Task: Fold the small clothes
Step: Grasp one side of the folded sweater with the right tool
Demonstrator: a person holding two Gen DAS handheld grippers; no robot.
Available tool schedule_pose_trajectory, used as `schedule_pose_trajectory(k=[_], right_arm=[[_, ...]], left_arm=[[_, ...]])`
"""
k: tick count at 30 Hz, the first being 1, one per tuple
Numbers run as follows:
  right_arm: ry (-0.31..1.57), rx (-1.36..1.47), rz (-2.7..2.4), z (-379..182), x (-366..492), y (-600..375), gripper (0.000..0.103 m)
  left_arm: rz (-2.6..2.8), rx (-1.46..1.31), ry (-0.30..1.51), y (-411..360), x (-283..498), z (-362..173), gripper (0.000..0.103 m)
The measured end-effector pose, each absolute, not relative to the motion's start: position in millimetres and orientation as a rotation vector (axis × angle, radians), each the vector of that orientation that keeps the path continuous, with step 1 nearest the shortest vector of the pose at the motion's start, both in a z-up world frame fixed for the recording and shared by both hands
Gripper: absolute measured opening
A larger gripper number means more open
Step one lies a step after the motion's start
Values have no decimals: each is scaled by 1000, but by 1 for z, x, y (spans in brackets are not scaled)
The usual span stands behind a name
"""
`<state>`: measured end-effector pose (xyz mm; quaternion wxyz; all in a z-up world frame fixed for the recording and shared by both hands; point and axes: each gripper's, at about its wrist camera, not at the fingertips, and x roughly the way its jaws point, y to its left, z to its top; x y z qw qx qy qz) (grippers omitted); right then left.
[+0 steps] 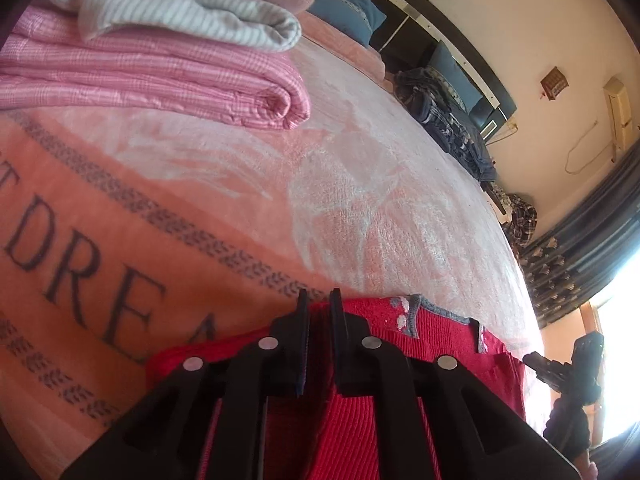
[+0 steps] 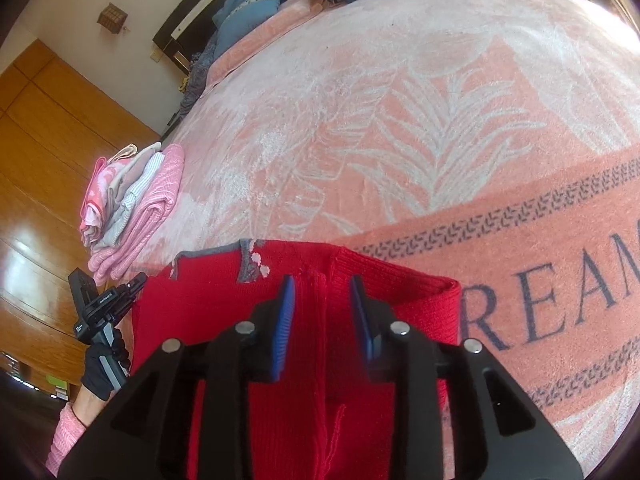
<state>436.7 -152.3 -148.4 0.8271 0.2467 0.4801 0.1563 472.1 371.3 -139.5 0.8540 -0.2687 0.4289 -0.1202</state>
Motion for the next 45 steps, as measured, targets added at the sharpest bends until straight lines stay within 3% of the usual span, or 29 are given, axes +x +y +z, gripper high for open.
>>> schedule_pose_trajectory(k=[2,5,7,9,10,11,14,20,25,28,29,33,39,45], right_arm=[[1061,498,324,-154,440,-147,52],[1078,472,342,-160,443,-135,51],[1102,422,338,-164,448,-123,41],[1147,367,313,-171,453,-109,17],[1142,349,294,-171,453,-106,15],[1122,352,291,-168,453,-105,7],[1070,409,275,-156,452,-115,6],[1095,408,223,-166,452,-124,6],[1109,411,204,-179,452,-124,7],[1110,424,195,-179,451,-124,9],[1110,437,197,-177,450,-125,14],[1087,466,225,-156,438,-132,37],[1096,527,291,-117,395,-163,61],[1195,544,355,-137,346,-184,66]], left_arm=[[-217,-587,880,381,471,-137,15],[-203,-584,854,385,464,-129,18],[-214,-547,843,378,460,-123,18],[-269,-532,842,366,458,-118,18],[-300,-520,848,357,458,-116,18],[-341,-507,856,348,456,-114,18],[-440,-451,907,322,451,-115,24],[-384,-345,989,311,450,-138,24],[-379,-419,1009,330,452,-151,13],[-370,-424,1004,329,450,-151,14],[-369,-422,1003,329,449,-151,15],[-368,-418,1011,327,447,-138,34],[-372,-356,997,333,424,-106,59],[-357,-303,1018,334,393,-93,70]])
